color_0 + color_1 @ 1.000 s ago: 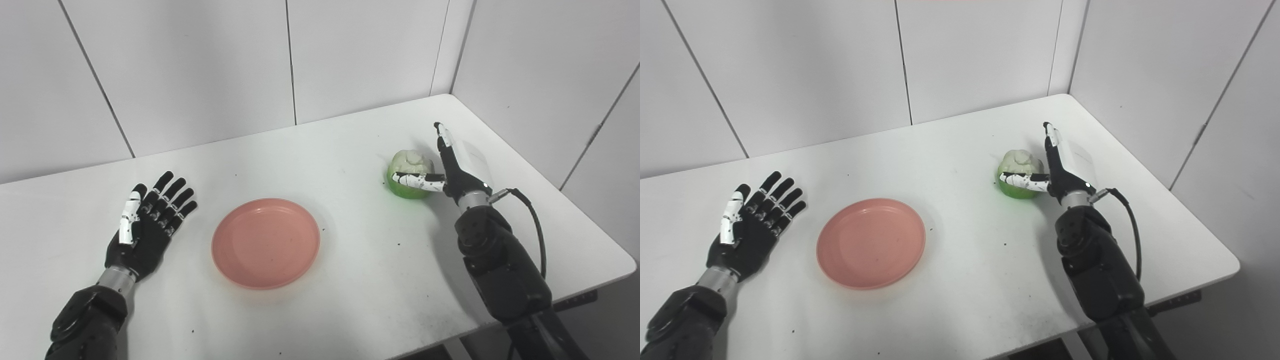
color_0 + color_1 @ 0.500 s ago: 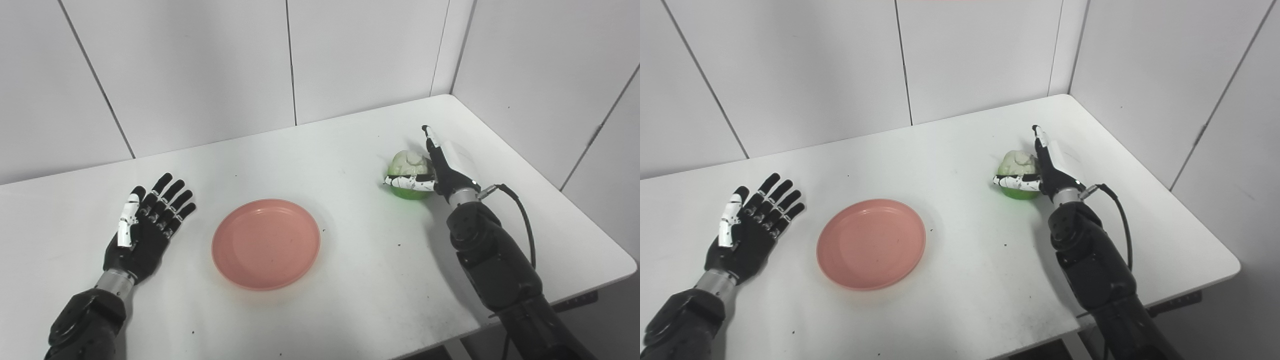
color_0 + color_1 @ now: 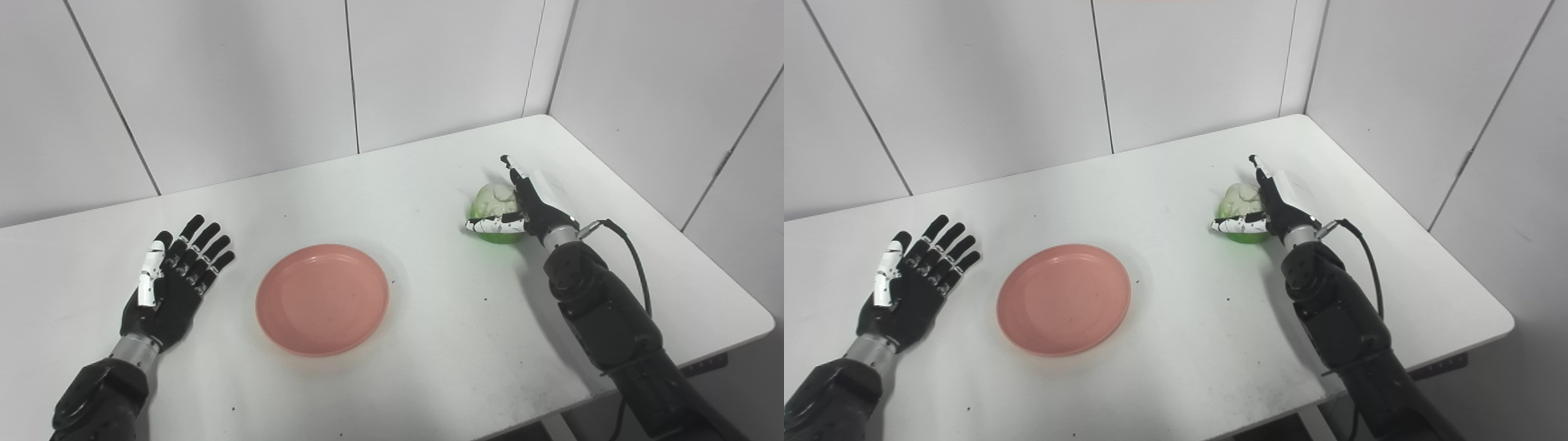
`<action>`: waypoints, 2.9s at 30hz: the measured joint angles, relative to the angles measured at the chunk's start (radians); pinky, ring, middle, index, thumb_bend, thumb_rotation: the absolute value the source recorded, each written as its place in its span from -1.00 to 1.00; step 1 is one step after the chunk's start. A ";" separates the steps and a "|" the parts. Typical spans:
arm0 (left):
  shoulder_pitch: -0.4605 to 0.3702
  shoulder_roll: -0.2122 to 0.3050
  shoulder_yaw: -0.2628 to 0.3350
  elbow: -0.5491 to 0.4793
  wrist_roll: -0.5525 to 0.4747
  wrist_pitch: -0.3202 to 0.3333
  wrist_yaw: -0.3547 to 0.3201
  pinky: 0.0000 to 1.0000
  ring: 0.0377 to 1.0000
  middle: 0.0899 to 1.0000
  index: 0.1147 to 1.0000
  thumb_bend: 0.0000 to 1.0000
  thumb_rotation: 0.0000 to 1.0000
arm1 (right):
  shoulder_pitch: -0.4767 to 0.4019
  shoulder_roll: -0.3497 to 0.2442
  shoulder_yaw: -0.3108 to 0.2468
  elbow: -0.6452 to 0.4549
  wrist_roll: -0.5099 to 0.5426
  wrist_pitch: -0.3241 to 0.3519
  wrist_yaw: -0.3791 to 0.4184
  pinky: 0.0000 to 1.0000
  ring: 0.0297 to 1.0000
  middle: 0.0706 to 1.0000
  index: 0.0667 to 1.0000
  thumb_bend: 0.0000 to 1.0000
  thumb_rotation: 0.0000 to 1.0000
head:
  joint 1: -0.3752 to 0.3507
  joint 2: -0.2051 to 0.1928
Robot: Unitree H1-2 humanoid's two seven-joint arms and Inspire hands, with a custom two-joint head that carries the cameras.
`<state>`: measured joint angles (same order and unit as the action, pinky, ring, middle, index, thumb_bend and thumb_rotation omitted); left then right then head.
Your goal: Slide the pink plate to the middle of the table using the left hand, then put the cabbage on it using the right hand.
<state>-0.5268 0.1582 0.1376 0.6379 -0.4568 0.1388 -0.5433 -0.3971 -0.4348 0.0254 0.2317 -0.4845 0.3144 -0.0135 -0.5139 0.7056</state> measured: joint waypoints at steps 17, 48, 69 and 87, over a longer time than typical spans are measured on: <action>0.016 0.001 -0.002 -0.032 0.000 0.021 0.010 0.83 0.85 0.88 0.87 -0.17 1.00 | -0.045 -0.033 0.035 -0.008 -0.016 0.111 0.072 0.21 0.13 0.12 0.01 0.43 -0.88 | 0.002 0.009; 0.041 -0.017 -0.018 -0.104 0.002 0.045 0.071 0.84 0.86 0.89 0.88 -0.21 1.00 | -0.026 0.016 -0.013 -0.260 0.002 0.152 0.058 -0.27 -0.16 -0.16 -0.03 0.05 -1.00 | 0.104 0.008; 0.096 -0.146 -0.075 -0.287 0.054 0.150 0.262 0.78 0.80 0.82 0.79 -0.22 1.00 | -0.100 0.120 0.140 -0.386 -0.003 0.144 0.162 -0.27 -0.19 -0.18 -0.02 0.05 -1.00 | 0.402 0.035; 0.100 -0.202 -0.107 -0.336 0.090 0.199 0.338 0.74 0.78 0.80 0.76 -0.20 1.00 | -0.103 0.251 0.280 -0.318 0.001 0.068 0.183 -0.33 -0.30 -0.11 0.05 0.02 -1.00 | 0.489 0.074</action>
<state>-0.4270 -0.0434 0.0306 0.3018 -0.3672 0.3382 -0.2055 -0.4999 -0.1837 0.3057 -0.0859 -0.4837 0.3822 0.1694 -0.0245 0.7792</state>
